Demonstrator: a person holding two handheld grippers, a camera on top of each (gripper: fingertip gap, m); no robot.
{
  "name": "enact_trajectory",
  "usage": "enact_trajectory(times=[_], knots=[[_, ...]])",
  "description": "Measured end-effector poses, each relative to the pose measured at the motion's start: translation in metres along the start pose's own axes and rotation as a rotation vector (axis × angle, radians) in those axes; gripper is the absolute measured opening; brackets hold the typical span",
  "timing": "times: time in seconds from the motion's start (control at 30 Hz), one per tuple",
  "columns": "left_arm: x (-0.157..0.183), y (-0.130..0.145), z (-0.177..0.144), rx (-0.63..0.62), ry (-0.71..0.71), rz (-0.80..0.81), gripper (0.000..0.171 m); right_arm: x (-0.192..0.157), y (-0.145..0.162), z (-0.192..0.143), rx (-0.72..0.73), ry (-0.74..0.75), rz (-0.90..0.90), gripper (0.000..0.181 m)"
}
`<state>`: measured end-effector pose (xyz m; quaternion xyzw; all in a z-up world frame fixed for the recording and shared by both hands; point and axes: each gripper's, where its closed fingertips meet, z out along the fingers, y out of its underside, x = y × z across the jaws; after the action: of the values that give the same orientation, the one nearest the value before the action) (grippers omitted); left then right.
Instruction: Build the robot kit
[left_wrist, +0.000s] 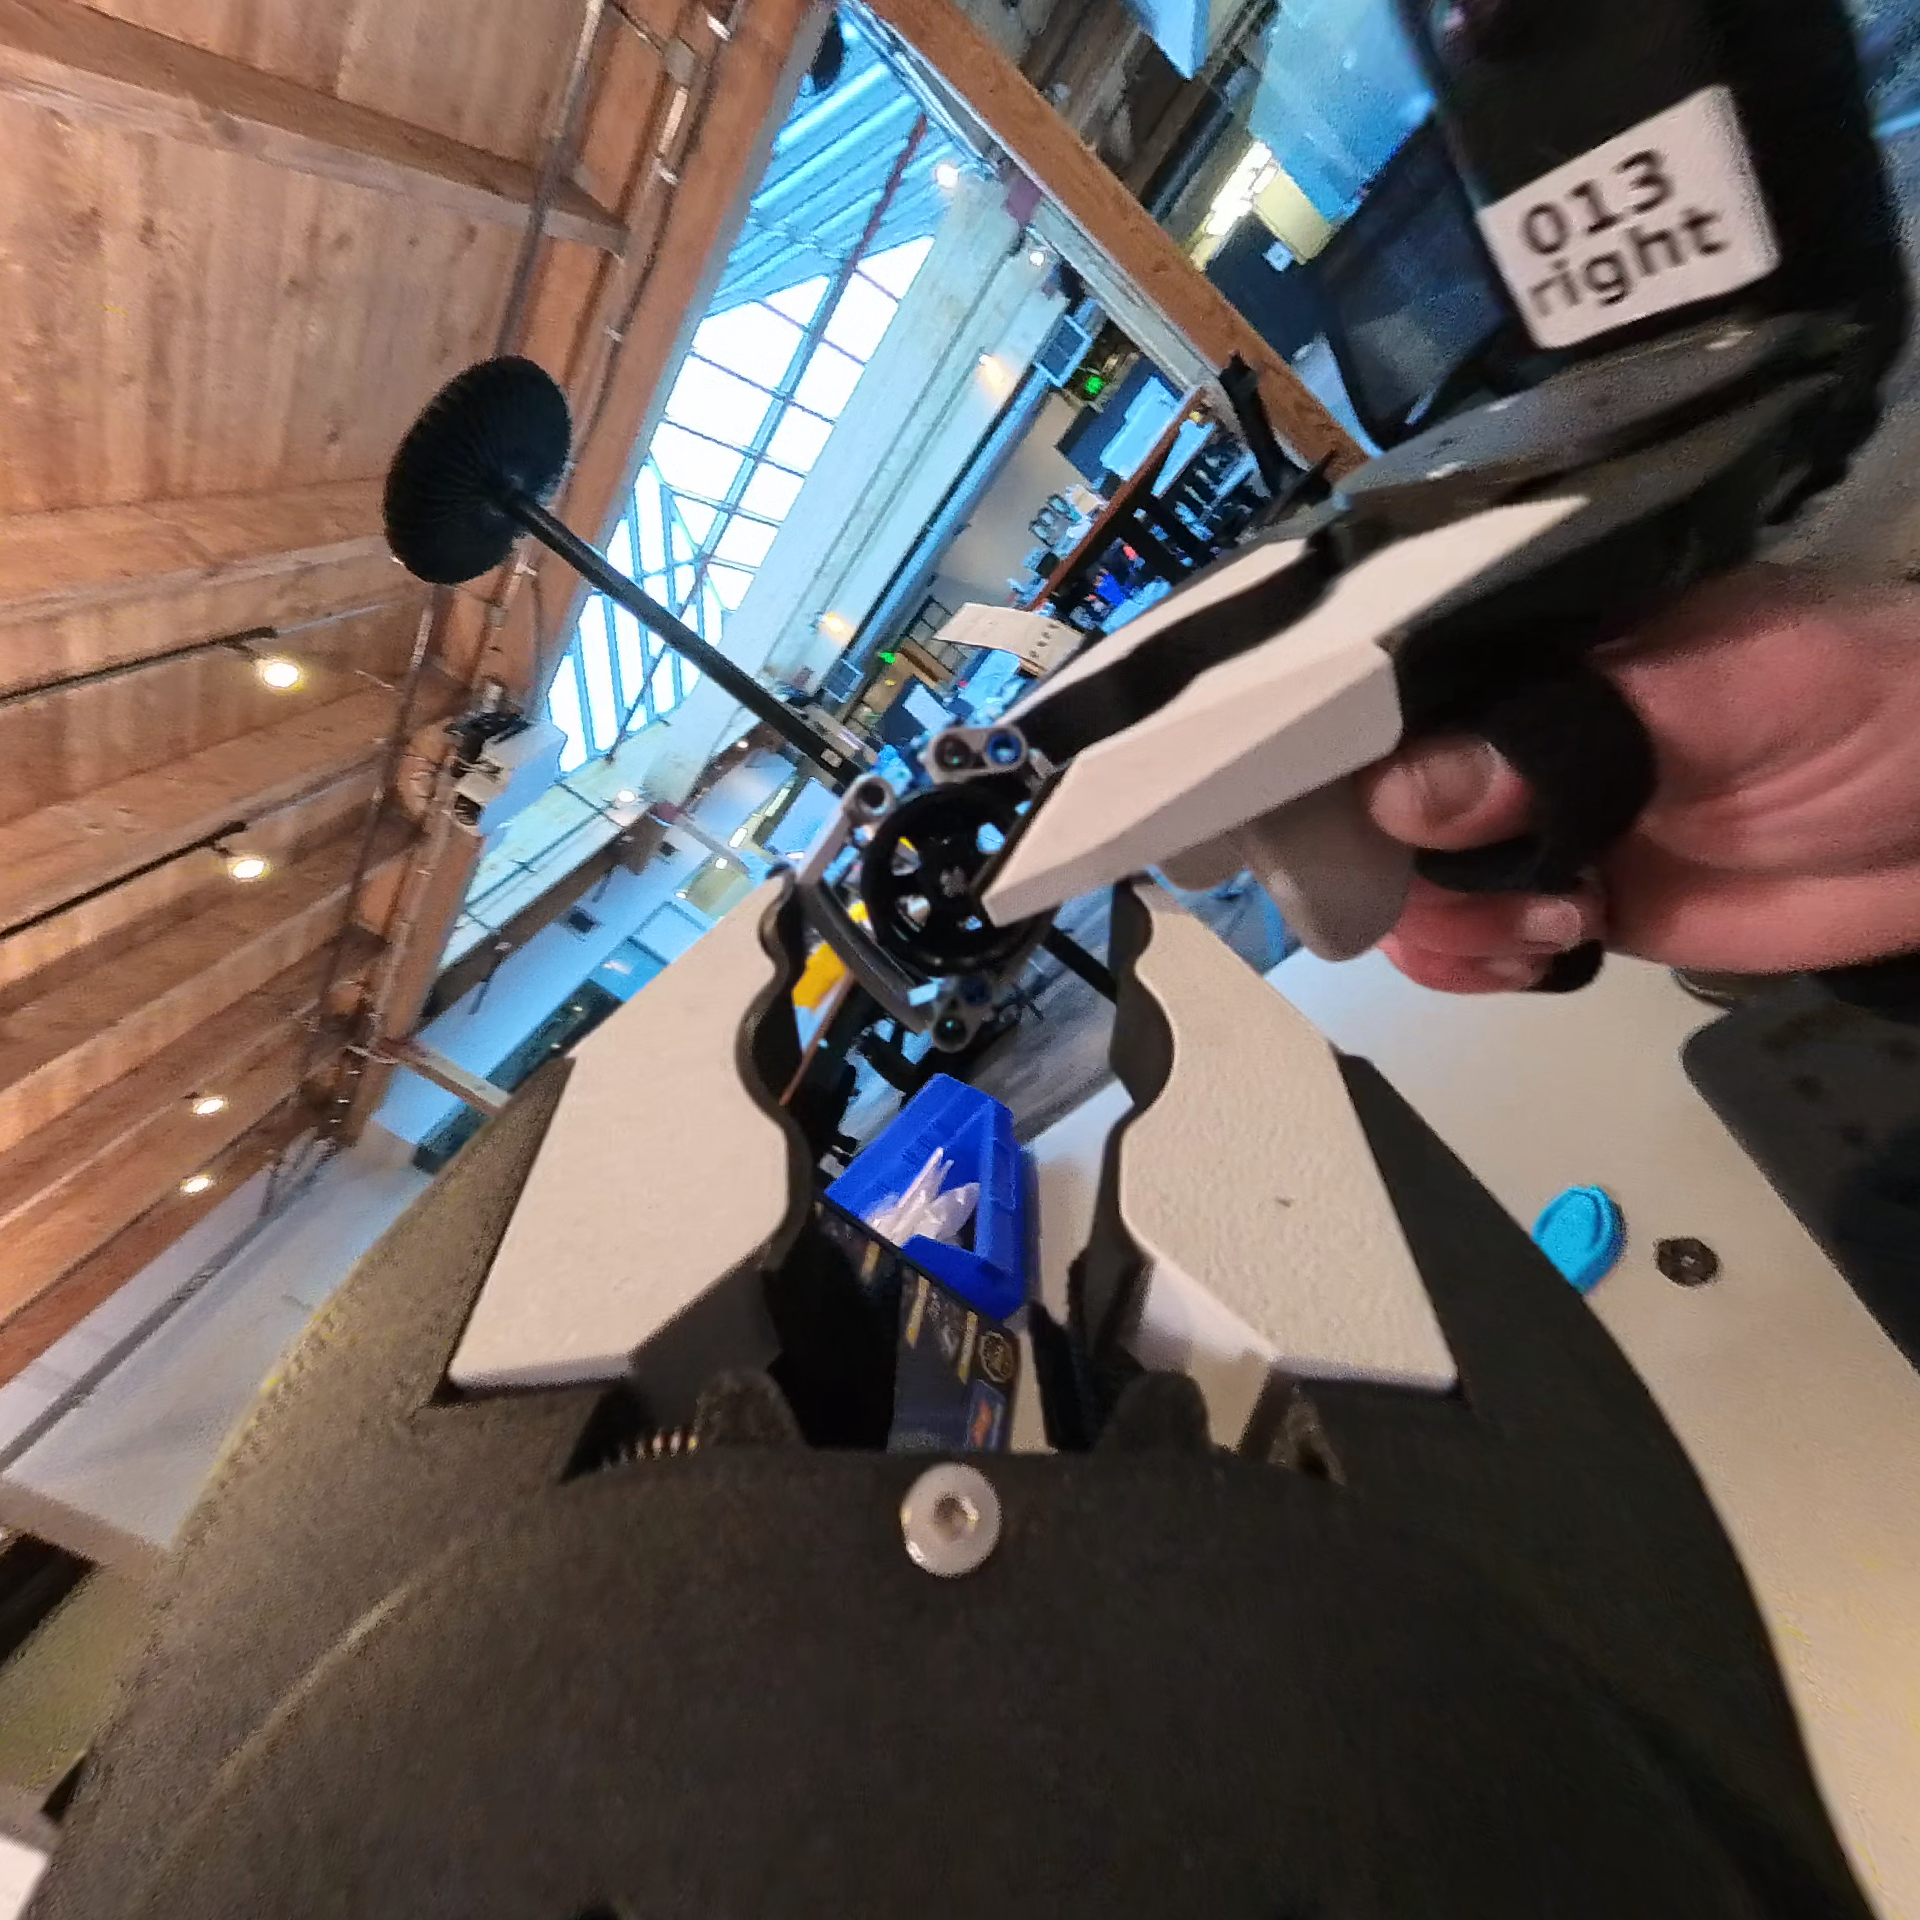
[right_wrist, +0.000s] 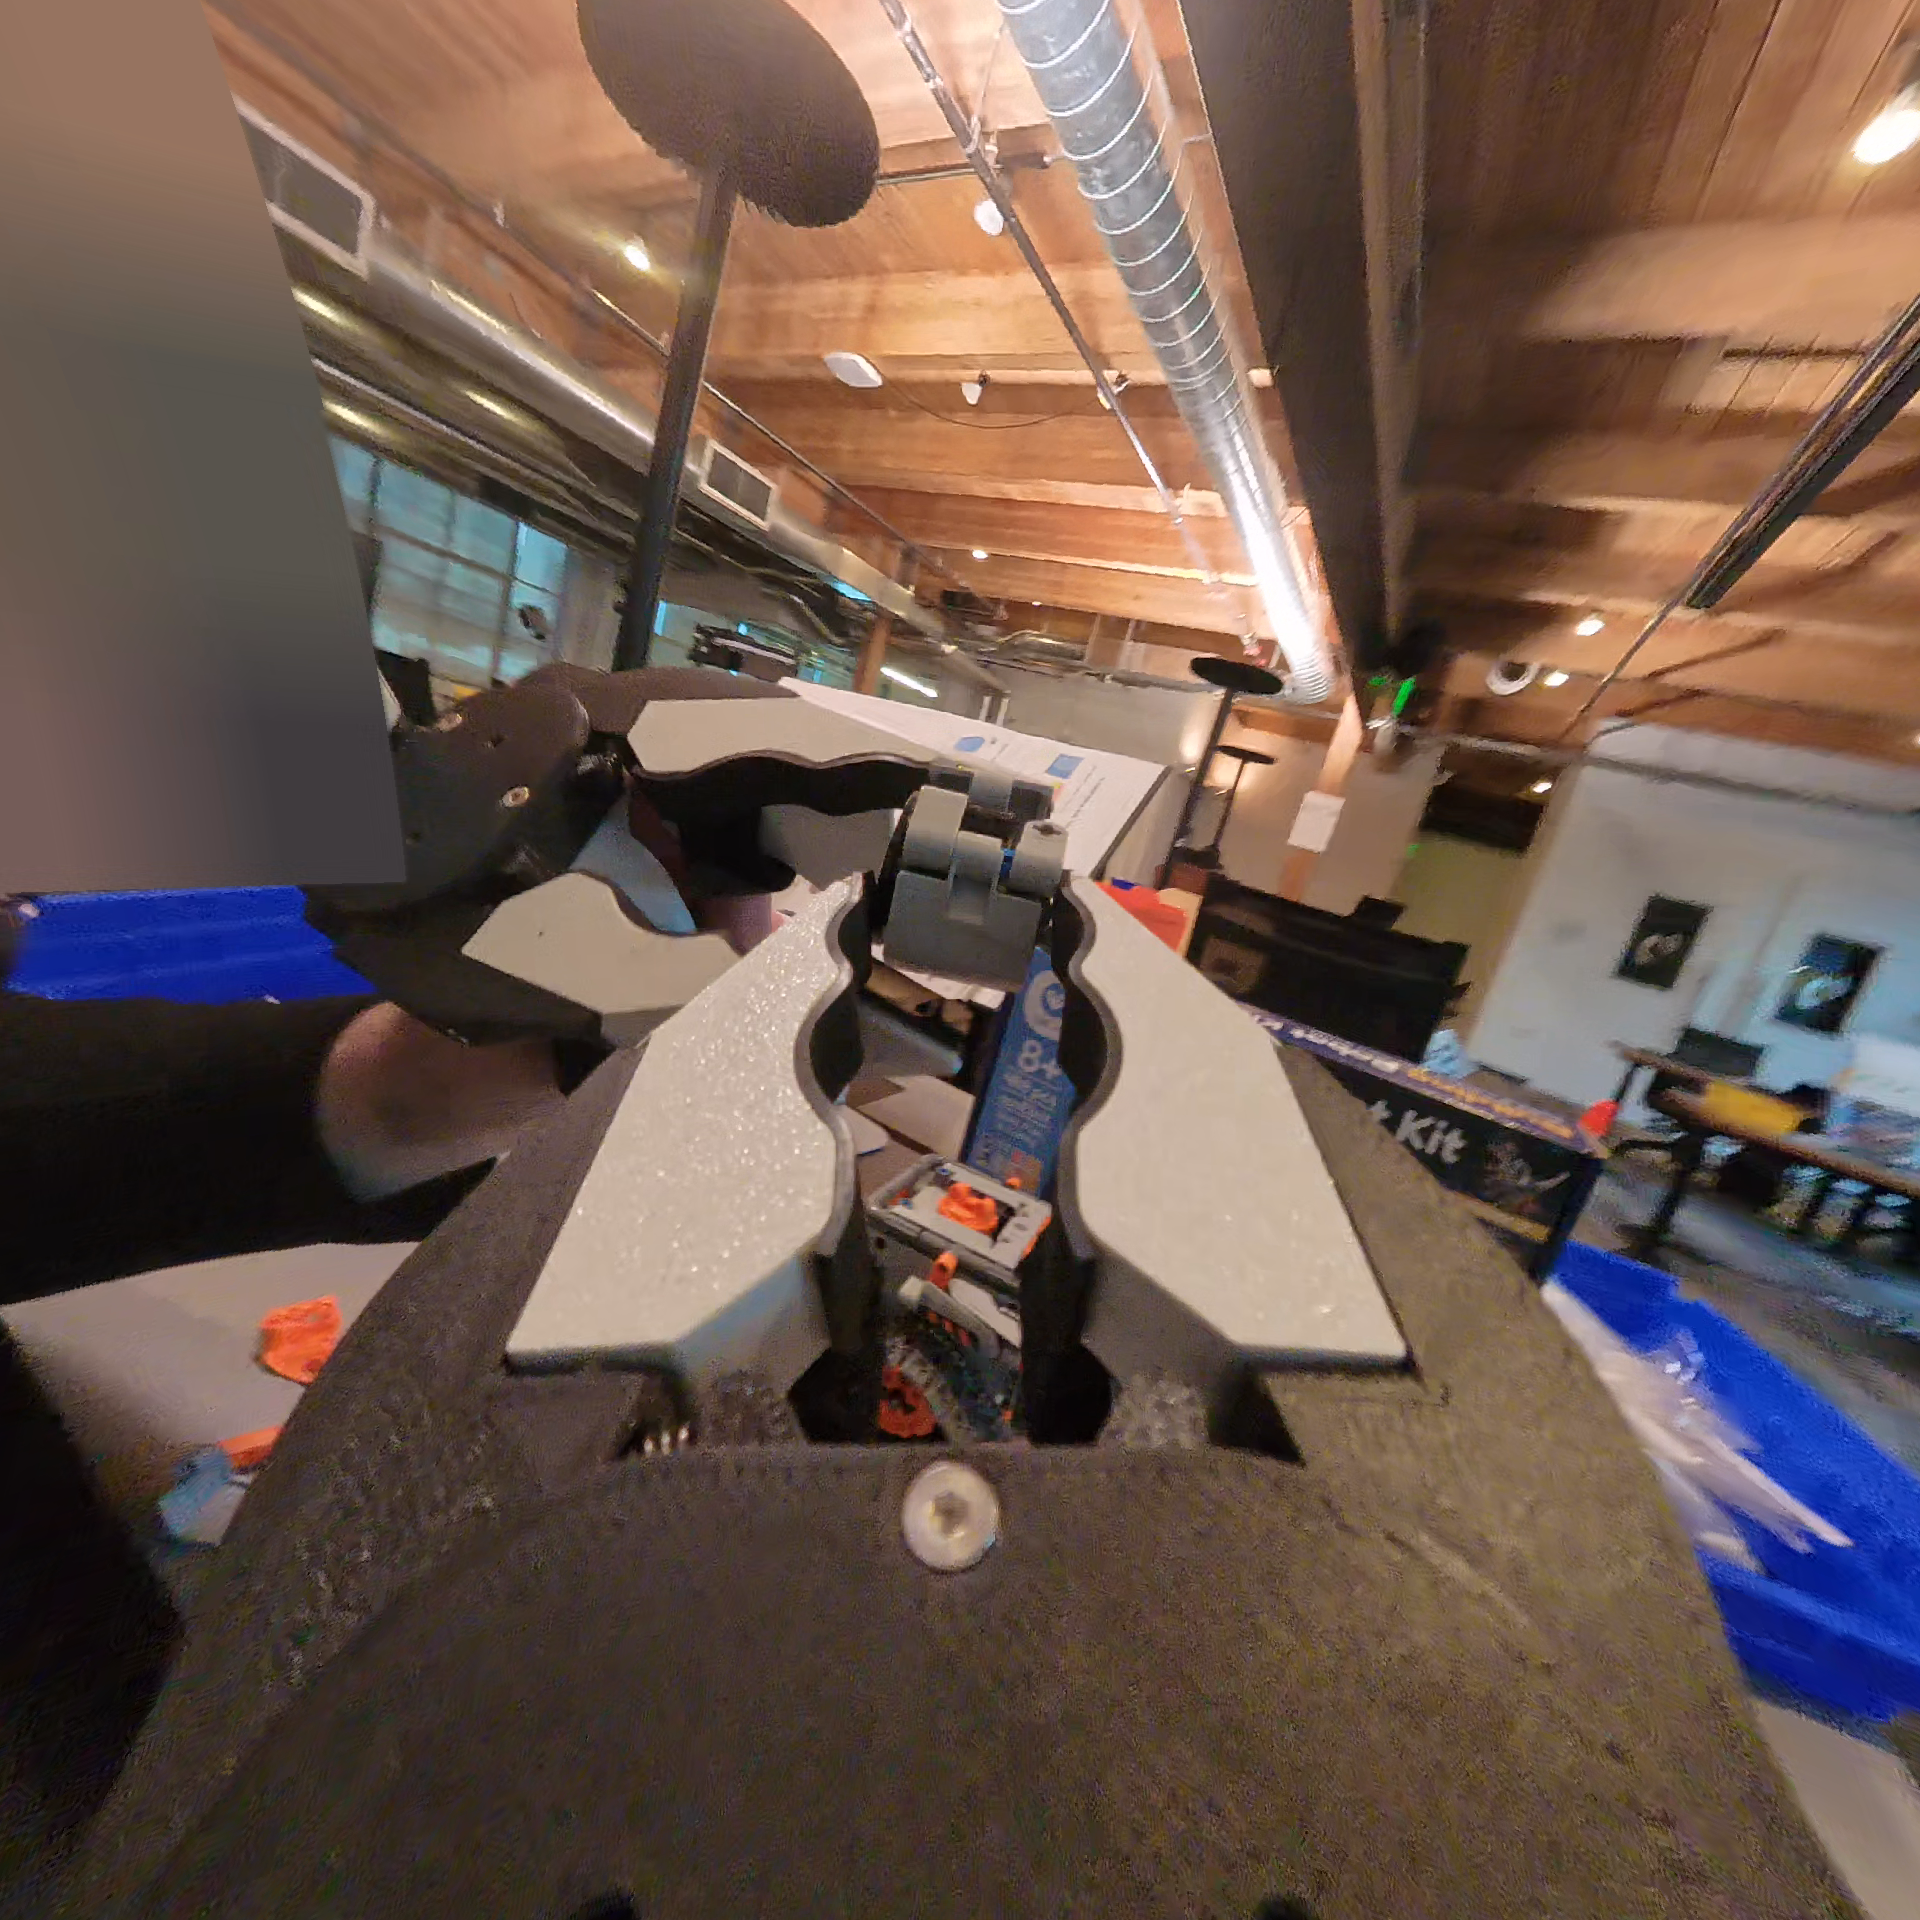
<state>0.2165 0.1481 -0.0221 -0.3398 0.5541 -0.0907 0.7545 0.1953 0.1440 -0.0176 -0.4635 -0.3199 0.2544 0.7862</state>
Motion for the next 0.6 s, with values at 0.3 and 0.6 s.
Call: enact_trajectory(times=[0.3,0.6], knots=[[-0.007,-0.012,-0.008,0.025,-0.056,0.075,0.047,-0.012,-0.012,0.003,0.009,0.067,-0.124,0.033],[-0.007,-0.02,-0.012,0.01,-0.078,0.209,0.044,-0.018,-0.016,0.003,-0.001,0.033,-0.116,0.033]])
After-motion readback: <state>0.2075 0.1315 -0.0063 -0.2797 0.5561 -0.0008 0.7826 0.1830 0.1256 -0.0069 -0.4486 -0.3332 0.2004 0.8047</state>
